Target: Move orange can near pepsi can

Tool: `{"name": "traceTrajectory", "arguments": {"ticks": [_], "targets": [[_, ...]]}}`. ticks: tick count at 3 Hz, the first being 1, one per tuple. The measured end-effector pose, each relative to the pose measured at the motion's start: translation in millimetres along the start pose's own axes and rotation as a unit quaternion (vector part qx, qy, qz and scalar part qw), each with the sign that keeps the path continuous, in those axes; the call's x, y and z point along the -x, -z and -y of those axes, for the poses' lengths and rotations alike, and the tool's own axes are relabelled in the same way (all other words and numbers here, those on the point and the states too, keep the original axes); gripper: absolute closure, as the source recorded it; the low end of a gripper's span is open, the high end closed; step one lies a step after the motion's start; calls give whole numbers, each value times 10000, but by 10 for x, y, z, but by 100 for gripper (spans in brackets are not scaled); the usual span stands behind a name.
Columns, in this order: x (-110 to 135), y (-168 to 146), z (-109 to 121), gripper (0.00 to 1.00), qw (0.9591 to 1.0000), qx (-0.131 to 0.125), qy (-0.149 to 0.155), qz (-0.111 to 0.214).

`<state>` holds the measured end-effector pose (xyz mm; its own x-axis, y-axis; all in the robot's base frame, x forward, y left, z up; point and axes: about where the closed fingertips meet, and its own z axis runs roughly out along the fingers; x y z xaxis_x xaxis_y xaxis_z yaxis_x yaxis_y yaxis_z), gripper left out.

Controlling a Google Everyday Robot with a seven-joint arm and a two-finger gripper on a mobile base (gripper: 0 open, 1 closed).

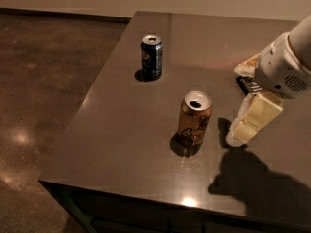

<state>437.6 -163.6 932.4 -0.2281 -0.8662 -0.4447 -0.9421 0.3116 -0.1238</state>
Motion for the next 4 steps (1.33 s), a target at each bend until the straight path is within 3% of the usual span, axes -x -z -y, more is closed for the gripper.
{"name": "traceTrajectory", "arguments": {"ticks": [2, 3, 4], "targets": [[261, -348, -205, 0, 9971, 107, -120, 739], [392, -496, -197, 0, 9947, 40, -194, 1012], [497, -611, -141, 18, 9926, -40, -231, 1192]]}}
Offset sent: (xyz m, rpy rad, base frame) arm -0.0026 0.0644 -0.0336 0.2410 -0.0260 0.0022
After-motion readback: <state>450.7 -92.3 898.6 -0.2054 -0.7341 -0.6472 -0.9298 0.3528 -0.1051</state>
